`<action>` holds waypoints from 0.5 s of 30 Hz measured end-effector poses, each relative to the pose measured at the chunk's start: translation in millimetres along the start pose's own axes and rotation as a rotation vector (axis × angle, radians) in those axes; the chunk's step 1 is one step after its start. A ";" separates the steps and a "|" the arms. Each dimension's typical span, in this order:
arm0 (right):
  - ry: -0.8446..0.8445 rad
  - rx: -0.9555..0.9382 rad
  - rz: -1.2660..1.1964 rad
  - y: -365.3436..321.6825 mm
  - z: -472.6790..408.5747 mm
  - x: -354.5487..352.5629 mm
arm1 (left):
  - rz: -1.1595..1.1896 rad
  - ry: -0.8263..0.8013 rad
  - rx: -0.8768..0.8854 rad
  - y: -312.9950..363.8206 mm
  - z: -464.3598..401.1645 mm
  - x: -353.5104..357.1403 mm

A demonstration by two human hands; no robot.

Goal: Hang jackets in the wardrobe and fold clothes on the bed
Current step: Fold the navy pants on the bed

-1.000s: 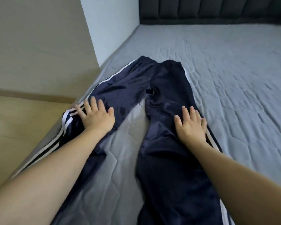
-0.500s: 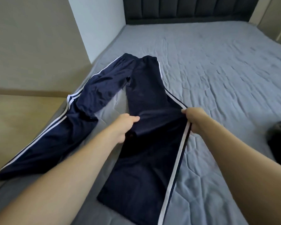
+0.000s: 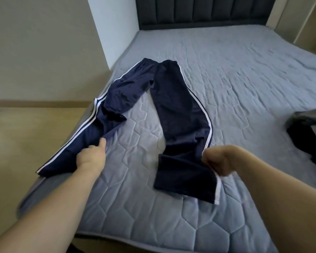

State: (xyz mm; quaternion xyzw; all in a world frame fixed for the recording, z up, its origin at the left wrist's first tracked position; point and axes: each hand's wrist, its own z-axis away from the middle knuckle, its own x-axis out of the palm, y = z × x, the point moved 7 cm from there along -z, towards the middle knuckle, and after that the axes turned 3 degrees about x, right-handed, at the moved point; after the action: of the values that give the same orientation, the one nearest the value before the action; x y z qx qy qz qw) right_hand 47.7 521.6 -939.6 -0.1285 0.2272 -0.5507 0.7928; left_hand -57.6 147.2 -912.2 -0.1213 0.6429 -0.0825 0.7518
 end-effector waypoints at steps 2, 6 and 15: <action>0.239 0.052 0.611 -4.8 28.4 -25.8 | 0.050 0.004 0.027 -0.4 -2.3 -17.4; 0.523 0.118 1.327 -31.7 65.4 -27.1 | 0.339 -0.225 0.198 36.6 15.5 -48.5; 0.655 -0.464 0.599 -64.7 20.9 76.8 | 0.592 -0.132 -0.172 -26.4 27.0 29.9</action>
State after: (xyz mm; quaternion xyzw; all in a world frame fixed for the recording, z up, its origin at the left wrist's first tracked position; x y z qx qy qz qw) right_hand 27.8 425.7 -909.0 -0.0511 0.6077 -0.2450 0.7537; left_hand -25.3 115.6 -929.0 0.0030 0.6046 0.2028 0.7703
